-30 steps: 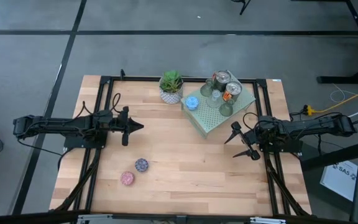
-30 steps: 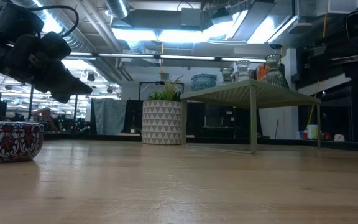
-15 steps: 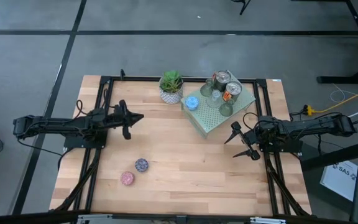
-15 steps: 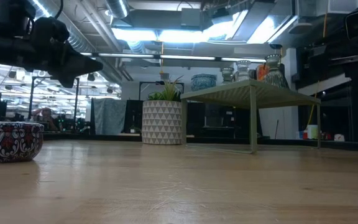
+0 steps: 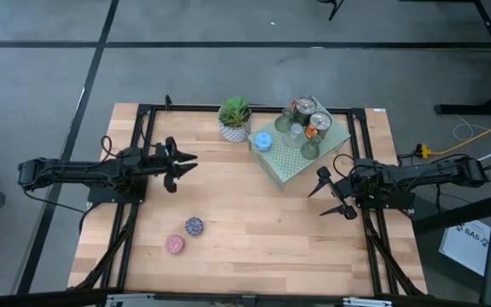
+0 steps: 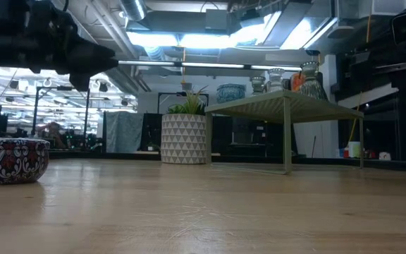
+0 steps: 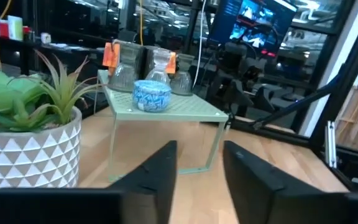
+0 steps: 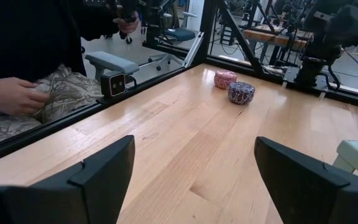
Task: Pick & Place candle stick holders
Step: Align the black and red scented candle with the other blue scented candle on the shelf
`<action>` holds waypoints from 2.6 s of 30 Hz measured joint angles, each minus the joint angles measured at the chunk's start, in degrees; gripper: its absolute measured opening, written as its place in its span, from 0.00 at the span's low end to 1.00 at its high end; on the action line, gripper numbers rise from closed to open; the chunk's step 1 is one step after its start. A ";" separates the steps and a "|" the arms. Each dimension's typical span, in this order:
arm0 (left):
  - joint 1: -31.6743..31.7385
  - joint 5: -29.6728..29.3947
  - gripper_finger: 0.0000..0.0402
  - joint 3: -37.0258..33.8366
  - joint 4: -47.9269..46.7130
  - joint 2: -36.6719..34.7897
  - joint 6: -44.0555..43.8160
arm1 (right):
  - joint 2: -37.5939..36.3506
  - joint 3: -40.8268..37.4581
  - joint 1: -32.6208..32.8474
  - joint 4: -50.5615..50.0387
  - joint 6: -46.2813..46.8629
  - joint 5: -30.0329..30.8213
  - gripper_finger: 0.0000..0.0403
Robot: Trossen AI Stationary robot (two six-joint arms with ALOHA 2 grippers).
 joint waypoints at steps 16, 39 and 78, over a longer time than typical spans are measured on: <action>-9.73 -4.16 0.57 18.58 -21.95 16.79 3.08 | 0.00 0.00 0.00 0.00 0.00 0.02 0.82; -31.90 -5.19 0.51 39.07 -55.09 36.43 -18.53 | 0.00 0.02 0.00 0.00 0.00 0.22 0.82; -39.16 -2.90 0.78 39.25 -49.02 59.41 -15.46 | 0.00 0.02 0.02 -0.02 0.00 0.00 0.83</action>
